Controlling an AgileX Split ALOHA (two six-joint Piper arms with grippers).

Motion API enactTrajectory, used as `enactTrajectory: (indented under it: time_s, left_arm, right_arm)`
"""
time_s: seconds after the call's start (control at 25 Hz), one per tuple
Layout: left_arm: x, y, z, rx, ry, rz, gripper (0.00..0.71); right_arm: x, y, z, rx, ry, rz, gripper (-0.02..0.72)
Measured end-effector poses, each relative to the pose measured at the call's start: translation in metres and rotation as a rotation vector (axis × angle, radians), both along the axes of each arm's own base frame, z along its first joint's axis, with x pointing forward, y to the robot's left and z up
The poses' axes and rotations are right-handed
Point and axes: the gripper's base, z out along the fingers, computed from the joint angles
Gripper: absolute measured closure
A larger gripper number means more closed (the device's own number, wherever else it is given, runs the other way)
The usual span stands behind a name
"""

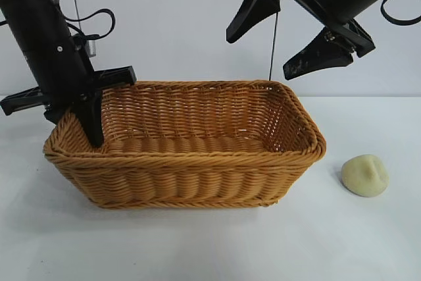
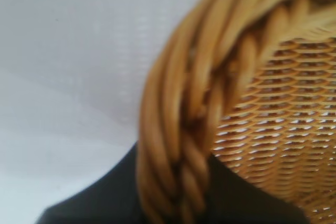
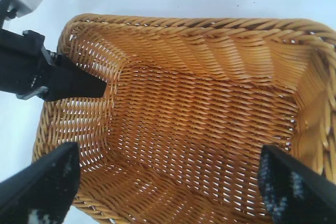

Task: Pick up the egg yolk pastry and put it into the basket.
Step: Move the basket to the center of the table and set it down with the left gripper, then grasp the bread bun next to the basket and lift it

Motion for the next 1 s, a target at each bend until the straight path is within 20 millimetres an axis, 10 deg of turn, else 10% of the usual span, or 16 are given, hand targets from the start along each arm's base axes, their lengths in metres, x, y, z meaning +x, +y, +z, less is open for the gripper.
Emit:
enactTrajectory:
  time_s: [0.36,0.64,1.0]
  left_arm:
    - [0.003,0.000,-0.014,0.015,0.003,-0.011,0.553]
    - [0.002,0.000,-0.013,0.011,0.010,-0.013,0.090]
    - [-0.002,0.001,0.037,0.008,-0.025,-0.060,0.018]
  right_arm:
    - [0.000,0.000,0.000,0.000,0.000,0.000,0.071]
    - [0.000,0.000,0.000,0.000,0.000,0.000,0.071]
    - [0.000,0.000,0.000,0.000,0.000,0.000,0.071]
